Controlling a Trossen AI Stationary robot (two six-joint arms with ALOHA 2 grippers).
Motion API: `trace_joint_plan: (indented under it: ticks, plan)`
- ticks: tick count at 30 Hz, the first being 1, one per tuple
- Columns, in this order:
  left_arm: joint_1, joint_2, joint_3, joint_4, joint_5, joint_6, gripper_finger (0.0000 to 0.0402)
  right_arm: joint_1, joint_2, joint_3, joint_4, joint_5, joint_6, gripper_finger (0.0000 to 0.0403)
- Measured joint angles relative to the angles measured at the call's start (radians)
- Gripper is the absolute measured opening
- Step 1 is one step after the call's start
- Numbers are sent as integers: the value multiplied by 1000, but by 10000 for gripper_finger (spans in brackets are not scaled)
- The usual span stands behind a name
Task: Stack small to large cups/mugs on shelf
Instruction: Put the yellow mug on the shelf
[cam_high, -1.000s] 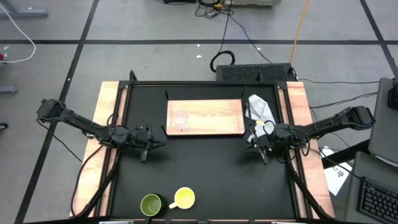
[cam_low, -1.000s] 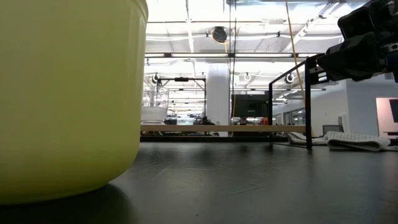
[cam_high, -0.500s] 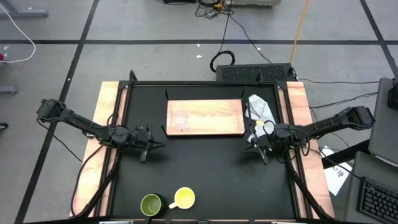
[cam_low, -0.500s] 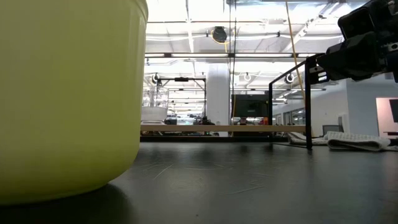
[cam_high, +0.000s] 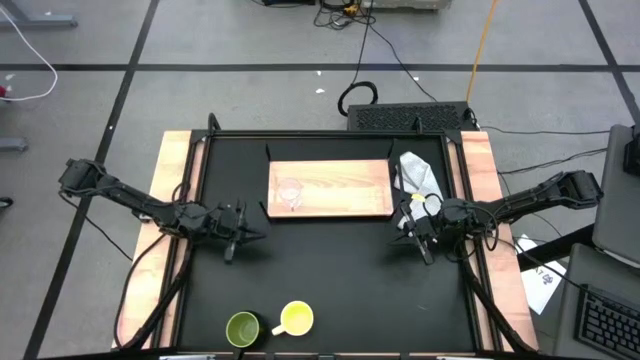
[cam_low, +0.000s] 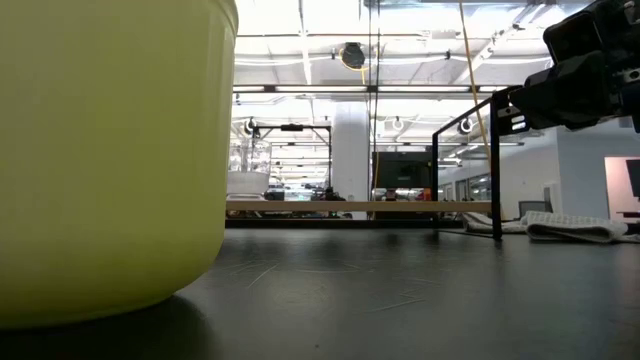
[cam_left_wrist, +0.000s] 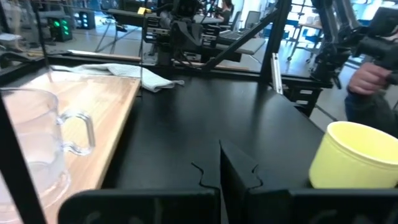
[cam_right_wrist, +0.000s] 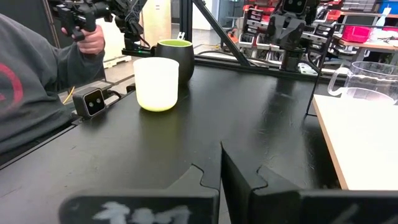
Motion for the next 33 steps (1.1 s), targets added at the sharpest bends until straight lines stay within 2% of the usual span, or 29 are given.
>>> trace_joint_plan:
  ticks: [7,16,26,33]
  plan:
    - [-29,2,2,-1,31,-29,0,0,0,0,0,0,0,0]
    - [-79,26,145,-202,12,-32,0,0,0,0,2,0,0,0]
    - [-85,205,340,-372,9,-61,0,0,0,0,2,0,0,0]
    - [-94,382,494,-467,67,-68,0,0,0,0,-5,0,1,0]
